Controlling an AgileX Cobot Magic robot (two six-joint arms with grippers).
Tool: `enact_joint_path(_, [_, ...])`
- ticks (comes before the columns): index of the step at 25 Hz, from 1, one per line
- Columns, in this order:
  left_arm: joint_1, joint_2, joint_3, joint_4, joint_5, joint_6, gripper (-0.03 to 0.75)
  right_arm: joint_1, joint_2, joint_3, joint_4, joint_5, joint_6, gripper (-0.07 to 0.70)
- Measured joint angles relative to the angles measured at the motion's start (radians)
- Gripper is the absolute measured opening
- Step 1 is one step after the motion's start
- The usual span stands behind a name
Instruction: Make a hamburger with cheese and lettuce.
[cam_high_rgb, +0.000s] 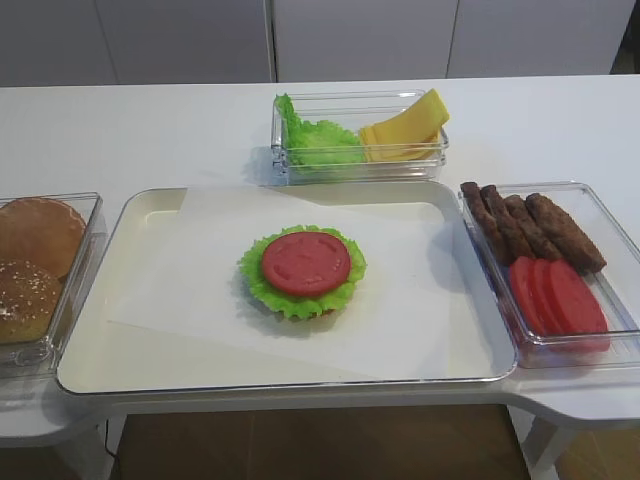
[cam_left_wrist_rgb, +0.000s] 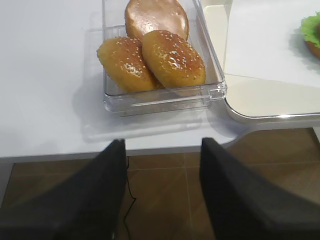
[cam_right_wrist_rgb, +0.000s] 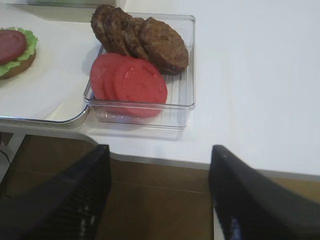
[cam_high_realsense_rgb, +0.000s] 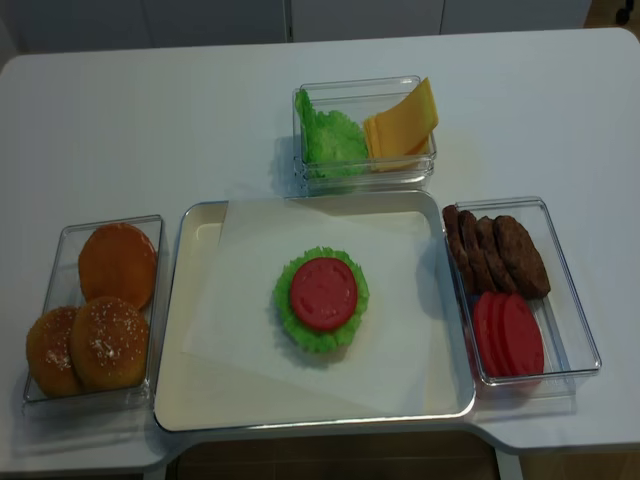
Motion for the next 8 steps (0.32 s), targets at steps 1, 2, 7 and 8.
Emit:
enact_joint_path(1, [0.0, 0.0, 0.0, 0.0, 0.0, 0.0, 0.358, 0.0, 0.0, 0.0, 0.0, 0.0, 0.0, 0.468])
enact_joint_path(2, [0.0, 0.0, 0.0, 0.0, 0.0, 0.0, 0.358, 0.0, 0.0, 0.0, 0.0, 0.0, 0.0, 0.468])
enact_joint_path(7, [0.0, 0.0, 0.0, 0.0, 0.0, 0.0, 0.358, 0.0, 0.0, 0.0, 0.0, 0.0, -0.002, 0.468])
enact_joint_path(8, [0.0, 0.0, 0.0, 0.0, 0.0, 0.0, 0.358, 0.0, 0.0, 0.0, 0.0, 0.0, -0.002, 0.468])
